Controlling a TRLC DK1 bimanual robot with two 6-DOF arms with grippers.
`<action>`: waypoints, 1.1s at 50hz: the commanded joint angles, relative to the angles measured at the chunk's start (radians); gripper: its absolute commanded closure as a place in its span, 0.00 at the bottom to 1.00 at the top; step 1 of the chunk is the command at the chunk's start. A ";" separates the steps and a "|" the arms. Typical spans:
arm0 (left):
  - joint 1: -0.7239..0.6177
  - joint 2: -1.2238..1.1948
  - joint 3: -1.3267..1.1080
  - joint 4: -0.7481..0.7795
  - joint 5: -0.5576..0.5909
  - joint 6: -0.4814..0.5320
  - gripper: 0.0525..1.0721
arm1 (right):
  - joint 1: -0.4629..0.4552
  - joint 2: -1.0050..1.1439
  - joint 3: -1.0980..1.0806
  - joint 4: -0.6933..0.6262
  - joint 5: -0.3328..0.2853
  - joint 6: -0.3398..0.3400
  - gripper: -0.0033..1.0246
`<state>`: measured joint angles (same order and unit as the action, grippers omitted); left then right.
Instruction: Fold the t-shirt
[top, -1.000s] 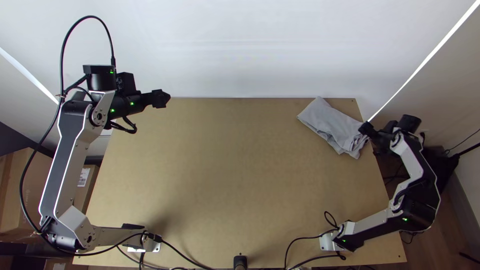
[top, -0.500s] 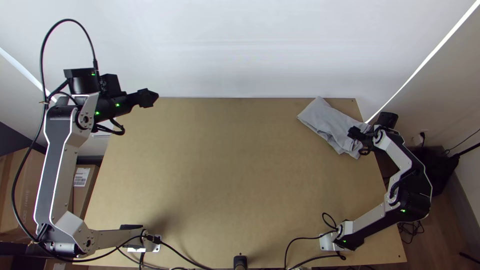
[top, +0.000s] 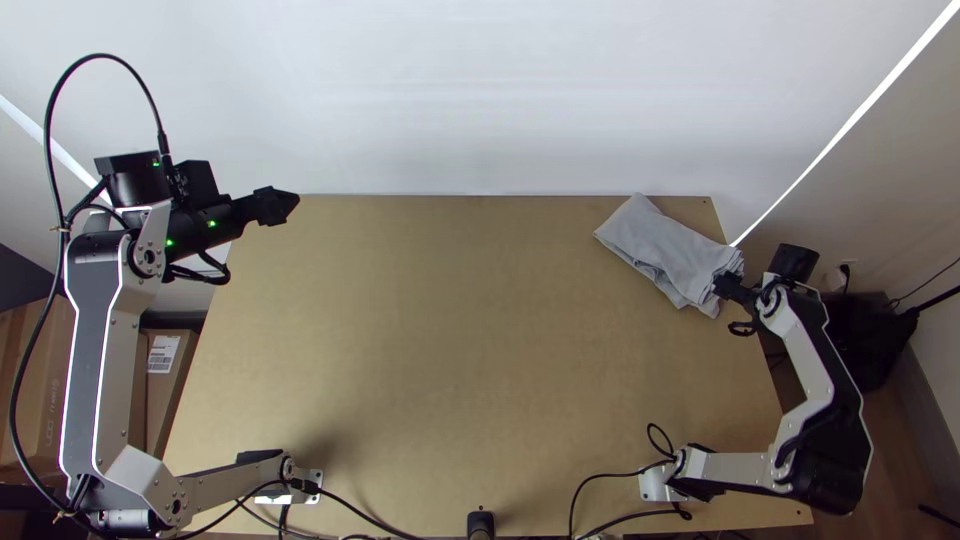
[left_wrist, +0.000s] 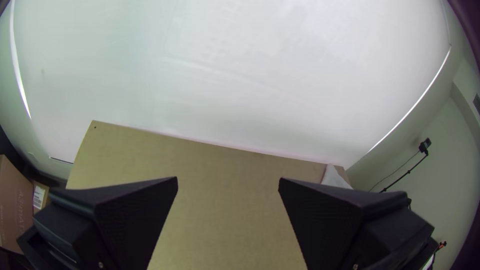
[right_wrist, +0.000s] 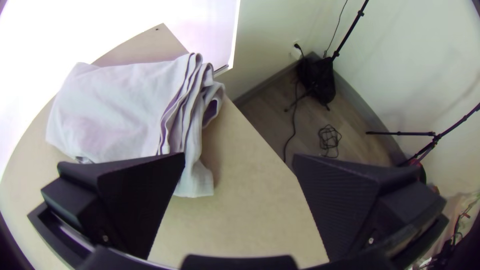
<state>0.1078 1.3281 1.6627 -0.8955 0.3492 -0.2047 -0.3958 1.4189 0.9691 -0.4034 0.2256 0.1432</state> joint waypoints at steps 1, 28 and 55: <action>0.012 -0.049 -0.043 0.017 0.013 0.018 0.05 | -0.008 -0.117 -0.030 -0.015 0.017 -0.047 0.04; 0.030 -0.443 -0.465 0.368 -0.204 0.019 0.05 | 0.164 -0.667 -0.027 0.074 -0.031 -0.105 0.04; -0.031 -0.748 -1.031 0.767 -0.342 0.045 0.05 | 0.658 -1.295 -0.563 0.726 -0.032 -0.171 0.04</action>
<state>0.1013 0.6331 0.7197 -0.1860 0.0139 -0.1867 0.1867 0.1921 0.4934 0.2737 0.1913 0.0067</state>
